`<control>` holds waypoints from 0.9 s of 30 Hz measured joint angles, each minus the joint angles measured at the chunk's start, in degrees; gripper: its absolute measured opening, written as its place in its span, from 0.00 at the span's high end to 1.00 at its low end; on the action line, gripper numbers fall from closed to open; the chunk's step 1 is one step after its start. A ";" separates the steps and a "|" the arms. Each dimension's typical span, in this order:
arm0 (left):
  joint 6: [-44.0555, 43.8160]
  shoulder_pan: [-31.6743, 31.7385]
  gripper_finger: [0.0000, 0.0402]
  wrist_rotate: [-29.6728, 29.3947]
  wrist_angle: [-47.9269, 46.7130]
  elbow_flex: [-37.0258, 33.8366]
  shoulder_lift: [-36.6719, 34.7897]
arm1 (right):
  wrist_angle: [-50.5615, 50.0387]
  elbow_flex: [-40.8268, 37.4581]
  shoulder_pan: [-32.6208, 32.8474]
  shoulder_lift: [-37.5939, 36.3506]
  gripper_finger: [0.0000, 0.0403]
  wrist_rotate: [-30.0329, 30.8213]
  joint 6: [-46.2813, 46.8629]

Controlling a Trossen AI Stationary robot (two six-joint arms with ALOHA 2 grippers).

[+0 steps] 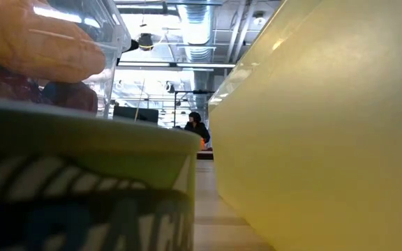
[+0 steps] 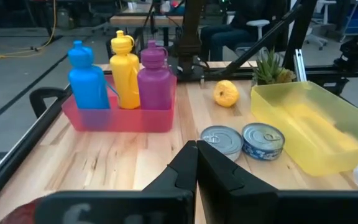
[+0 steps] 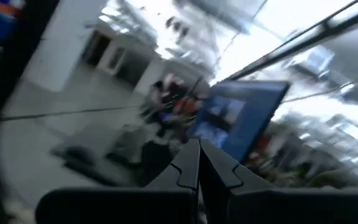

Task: Pick & Place Food Item
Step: Put the red apple into the transparent bin

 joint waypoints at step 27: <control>-1.01 -0.02 1.00 -0.24 1.00 0.00 0.73 | 21.81 -56.81 15.49 -32.94 1.00 26.83 -10.92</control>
